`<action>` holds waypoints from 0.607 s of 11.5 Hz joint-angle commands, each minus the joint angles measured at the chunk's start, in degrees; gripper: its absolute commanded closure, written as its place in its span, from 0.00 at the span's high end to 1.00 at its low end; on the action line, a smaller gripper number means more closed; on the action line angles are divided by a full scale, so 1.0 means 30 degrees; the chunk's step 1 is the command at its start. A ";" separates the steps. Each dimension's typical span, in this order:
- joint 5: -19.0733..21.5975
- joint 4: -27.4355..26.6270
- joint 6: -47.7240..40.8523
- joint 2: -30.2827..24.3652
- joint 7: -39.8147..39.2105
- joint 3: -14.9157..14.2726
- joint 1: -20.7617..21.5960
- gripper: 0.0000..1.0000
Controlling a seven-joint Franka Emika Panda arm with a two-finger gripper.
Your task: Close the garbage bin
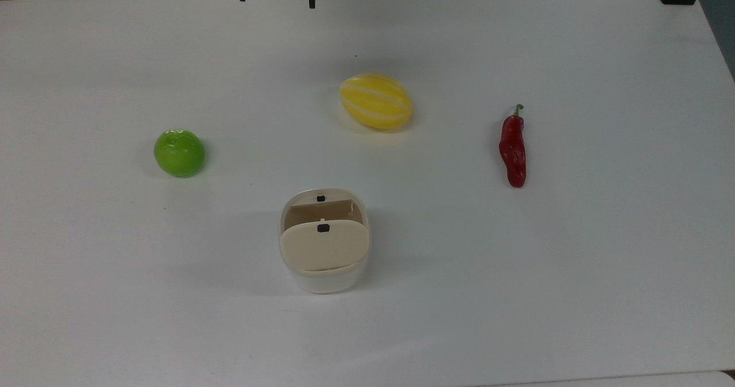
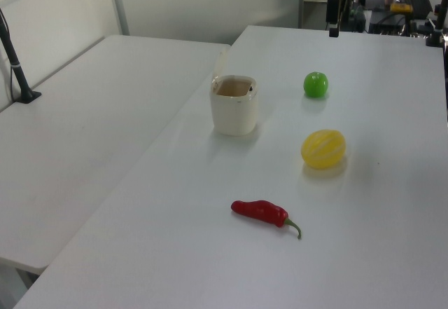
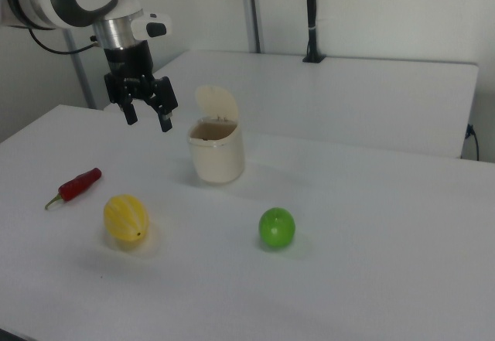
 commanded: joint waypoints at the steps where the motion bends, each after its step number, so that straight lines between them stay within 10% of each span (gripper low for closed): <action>1: -0.0119 -0.0487 -0.0283 -0.0346 -0.0100 0.0000 0.0009 1.00; 7: -0.0118 -0.0488 -0.0110 -0.0317 -0.0100 0.0001 -0.0020 1.00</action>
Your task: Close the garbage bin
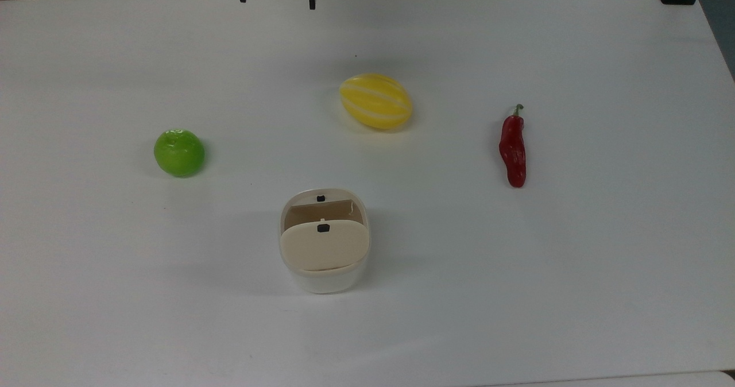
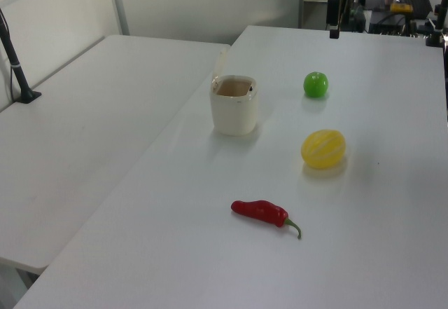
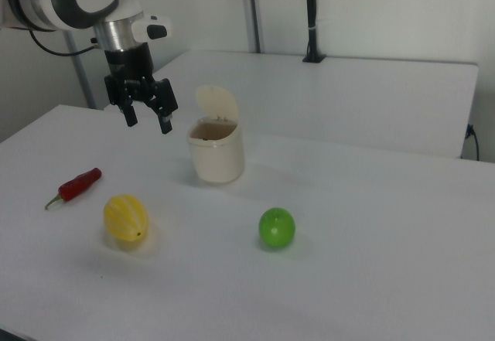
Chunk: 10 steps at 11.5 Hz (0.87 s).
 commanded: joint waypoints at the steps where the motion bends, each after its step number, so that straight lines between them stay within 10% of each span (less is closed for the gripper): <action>1: -0.0118 -0.0357 -0.0108 -0.0323 -0.0100 0.0001 -0.0019 1.00; 6: -0.0118 -0.0357 -0.0050 -0.0323 -0.0246 0.0001 -0.0077 0.89; 10: -0.0118 -0.0298 -0.0050 -0.0118 -0.0598 0.0001 -0.0136 0.04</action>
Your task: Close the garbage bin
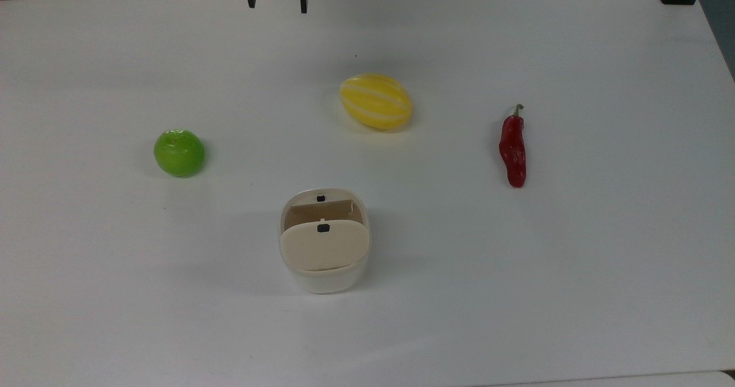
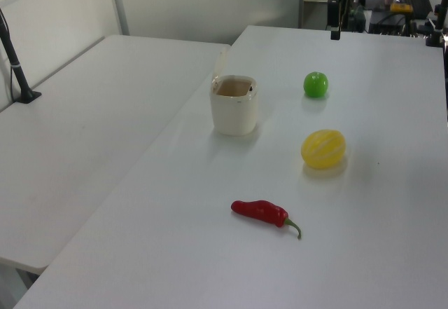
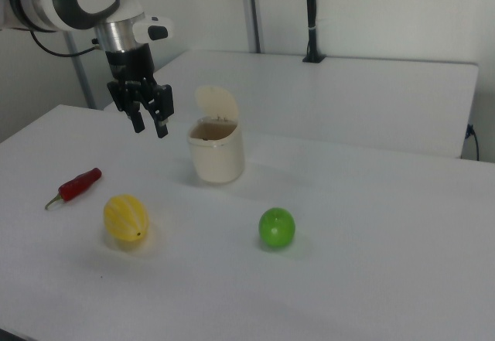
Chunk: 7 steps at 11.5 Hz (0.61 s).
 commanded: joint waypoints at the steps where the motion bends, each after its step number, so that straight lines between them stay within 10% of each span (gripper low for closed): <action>1: -0.0118 -0.0288 -0.0050 -0.0176 -0.0516 0.0001 -0.0100 0.00; 7: -0.0089 -0.0055 0.0009 0.0377 -0.0634 0.0001 -0.0100 0.00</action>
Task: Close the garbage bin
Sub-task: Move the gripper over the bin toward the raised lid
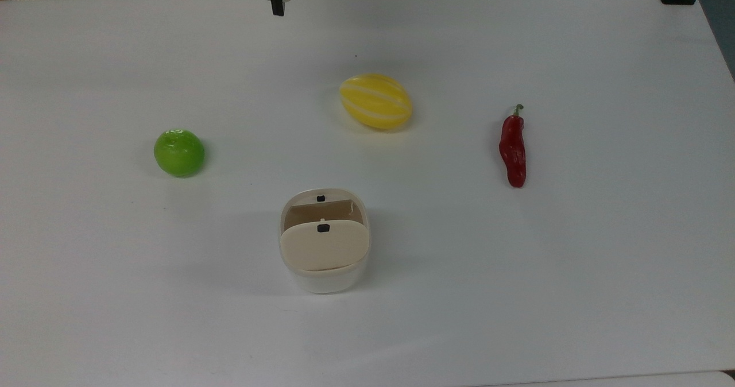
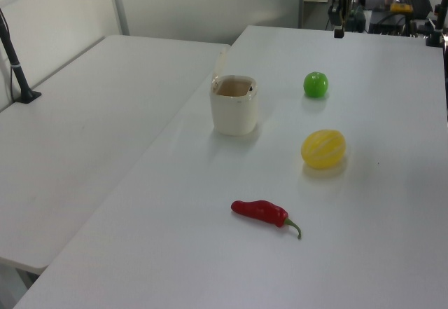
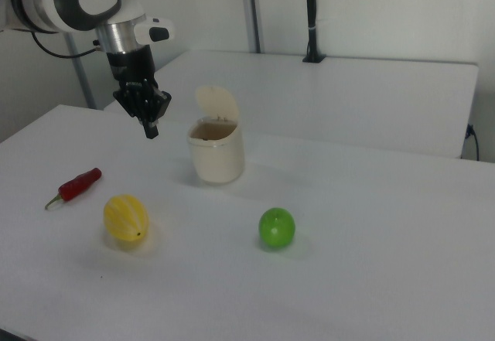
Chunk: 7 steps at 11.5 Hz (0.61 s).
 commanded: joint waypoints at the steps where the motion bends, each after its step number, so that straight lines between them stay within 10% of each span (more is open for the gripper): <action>1: -0.0087 0.0326 0.0241 0.0641 -0.0491 0.0001 -0.0094 0.00; 7: 0.0175 0.1120 0.4071 0.2225 -0.0403 0.0001 -0.0065 0.00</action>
